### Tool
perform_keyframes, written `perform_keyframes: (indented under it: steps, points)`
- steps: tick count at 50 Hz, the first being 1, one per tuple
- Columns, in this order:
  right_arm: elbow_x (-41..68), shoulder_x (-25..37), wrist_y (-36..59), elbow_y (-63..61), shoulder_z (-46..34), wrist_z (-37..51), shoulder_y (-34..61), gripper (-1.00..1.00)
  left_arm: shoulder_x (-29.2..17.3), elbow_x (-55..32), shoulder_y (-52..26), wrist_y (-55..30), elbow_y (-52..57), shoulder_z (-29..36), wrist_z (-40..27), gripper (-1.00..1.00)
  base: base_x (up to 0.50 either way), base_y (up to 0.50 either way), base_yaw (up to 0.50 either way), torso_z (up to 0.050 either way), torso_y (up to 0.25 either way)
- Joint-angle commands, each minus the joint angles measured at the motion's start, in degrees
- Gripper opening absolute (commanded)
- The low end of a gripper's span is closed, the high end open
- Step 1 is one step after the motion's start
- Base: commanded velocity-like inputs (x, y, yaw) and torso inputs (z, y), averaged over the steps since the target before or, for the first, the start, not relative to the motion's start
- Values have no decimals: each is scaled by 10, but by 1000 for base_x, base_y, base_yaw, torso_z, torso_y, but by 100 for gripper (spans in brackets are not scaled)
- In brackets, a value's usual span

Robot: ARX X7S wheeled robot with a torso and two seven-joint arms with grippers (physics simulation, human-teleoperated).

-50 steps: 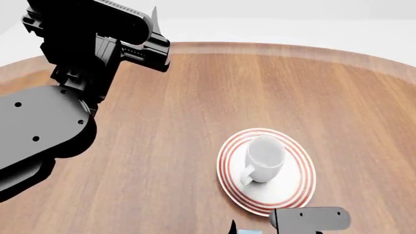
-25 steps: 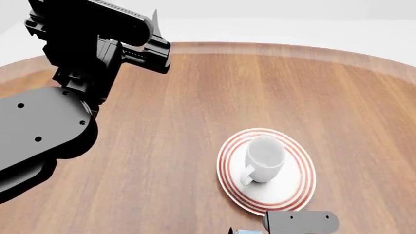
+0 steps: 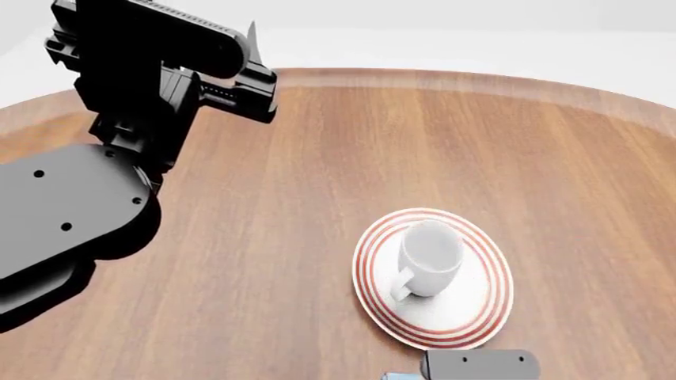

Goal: Pick up the white mug and put it on the plate, and put the chocolate pudding to the right of the plate.

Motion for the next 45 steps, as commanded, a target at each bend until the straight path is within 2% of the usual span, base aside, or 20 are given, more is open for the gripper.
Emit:
perform_keyframes:
  steps: [1,19,35,45]
  points:
    - [-15,-25,21,15,24,-2,-6,100,13,6,5,8,-8,-15,15,100,0,0,0,0,0]
    - [-92,-18,19,37,12,-71,-36,100,15,6,11,10,-12,-17,15,100,0,0,0,0,0]
    - [-95,-18,19,39,1,-79,-31,100,13,5,12,9,-13,-20,15,100,0,0,0,0,0]
    - [-175,-10,-6,78,-10,-155,-46,100,15,8,17,10,-15,-18,15,100,0,0,0,0,0]
